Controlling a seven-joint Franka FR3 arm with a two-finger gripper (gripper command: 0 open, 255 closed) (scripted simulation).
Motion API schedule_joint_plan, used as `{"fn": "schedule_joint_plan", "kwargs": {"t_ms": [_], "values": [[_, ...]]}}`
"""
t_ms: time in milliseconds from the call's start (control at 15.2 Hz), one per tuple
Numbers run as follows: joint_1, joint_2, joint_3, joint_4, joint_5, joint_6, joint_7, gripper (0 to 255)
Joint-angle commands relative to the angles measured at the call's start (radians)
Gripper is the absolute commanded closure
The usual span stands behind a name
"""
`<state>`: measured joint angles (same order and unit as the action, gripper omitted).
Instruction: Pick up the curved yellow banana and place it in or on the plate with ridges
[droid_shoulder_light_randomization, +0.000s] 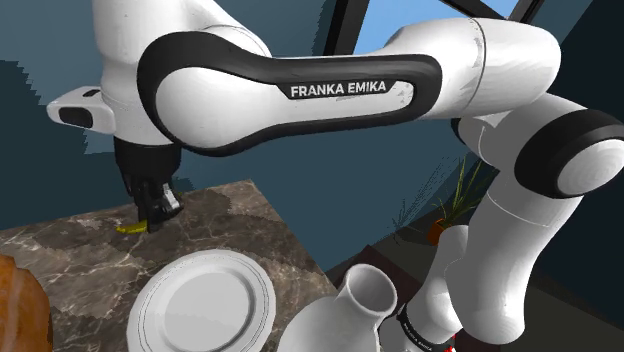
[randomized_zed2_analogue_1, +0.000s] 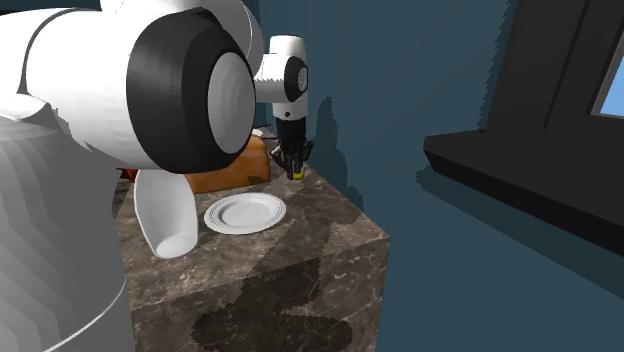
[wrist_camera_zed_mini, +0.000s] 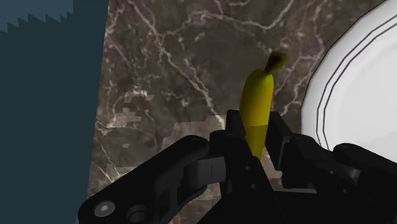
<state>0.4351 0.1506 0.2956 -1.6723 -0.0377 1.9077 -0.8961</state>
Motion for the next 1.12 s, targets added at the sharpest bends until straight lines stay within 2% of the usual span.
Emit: {"fn": "schedule_joint_plan", "kwargs": {"t_ms": [0,132,726,924,1056], "values": [[0.001,0.003,0.000,0.031,-0.001,-0.028,0.000,255],[0.001,0.003,0.001,0.056,-0.001,-0.053,0.000,255],[0.047,-0.288,0.051,-0.295,0.086,0.021,0.076,255],[0.069,-0.366,0.068,-0.376,0.114,0.029,0.102,255],[0.069,-0.363,0.069,-0.400,0.114,0.056,0.103,255]]}}
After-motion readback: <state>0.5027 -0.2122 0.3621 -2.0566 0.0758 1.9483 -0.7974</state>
